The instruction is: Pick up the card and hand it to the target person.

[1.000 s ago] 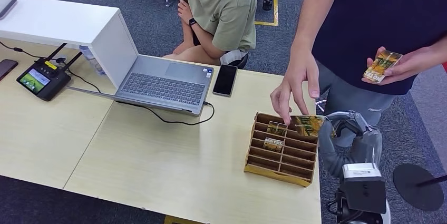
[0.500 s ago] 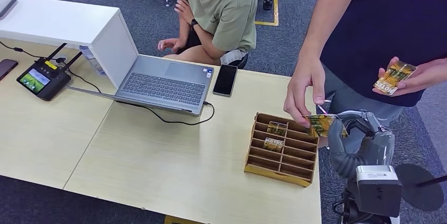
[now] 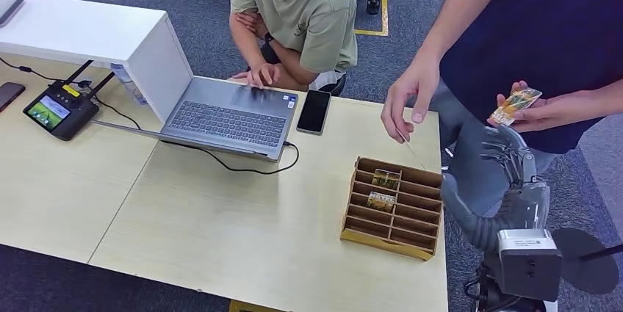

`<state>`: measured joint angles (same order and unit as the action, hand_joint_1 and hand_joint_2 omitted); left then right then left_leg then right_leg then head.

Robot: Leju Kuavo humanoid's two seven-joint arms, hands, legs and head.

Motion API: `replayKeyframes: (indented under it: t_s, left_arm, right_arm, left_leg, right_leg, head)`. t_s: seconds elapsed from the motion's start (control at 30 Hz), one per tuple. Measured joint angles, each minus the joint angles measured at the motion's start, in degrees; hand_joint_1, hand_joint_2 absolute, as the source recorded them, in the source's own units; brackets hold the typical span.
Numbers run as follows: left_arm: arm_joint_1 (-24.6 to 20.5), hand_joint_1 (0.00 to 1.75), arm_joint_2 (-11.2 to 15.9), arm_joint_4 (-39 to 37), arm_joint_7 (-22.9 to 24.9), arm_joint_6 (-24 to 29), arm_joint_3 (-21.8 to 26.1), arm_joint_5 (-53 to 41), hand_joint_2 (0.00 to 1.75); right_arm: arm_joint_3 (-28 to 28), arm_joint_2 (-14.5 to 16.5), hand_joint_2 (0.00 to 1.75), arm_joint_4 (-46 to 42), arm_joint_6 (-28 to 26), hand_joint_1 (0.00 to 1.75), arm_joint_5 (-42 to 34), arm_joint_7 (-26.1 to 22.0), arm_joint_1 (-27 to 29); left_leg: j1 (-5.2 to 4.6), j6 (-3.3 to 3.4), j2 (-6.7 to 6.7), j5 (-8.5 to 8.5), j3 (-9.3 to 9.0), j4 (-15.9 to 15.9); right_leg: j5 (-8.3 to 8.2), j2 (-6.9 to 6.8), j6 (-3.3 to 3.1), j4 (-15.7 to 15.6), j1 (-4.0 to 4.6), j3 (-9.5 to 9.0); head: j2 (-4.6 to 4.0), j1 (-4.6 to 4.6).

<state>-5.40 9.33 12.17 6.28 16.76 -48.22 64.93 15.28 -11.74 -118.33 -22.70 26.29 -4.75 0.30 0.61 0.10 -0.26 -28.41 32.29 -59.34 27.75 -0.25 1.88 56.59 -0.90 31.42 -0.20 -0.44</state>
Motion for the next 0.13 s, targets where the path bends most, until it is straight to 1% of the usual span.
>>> replayKeyframes:
  t_s: [0.13]
  left_arm:
    - [0.0,0.0,-0.05,0.0,0.08,0.03,0.0,-0.12,0.0]
  right_arm:
    - [-0.57,0.11,1.75,0.0,-0.76,0.0,-0.77,0.18,0.02]
  left_leg:
    - [0.0,0.0,0.0,0.0,0.0,0.0]
  right_leg:
    - [0.0,0.0,0.0,0.0,0.0,0.0]
  head:
    - [0.0,0.0]
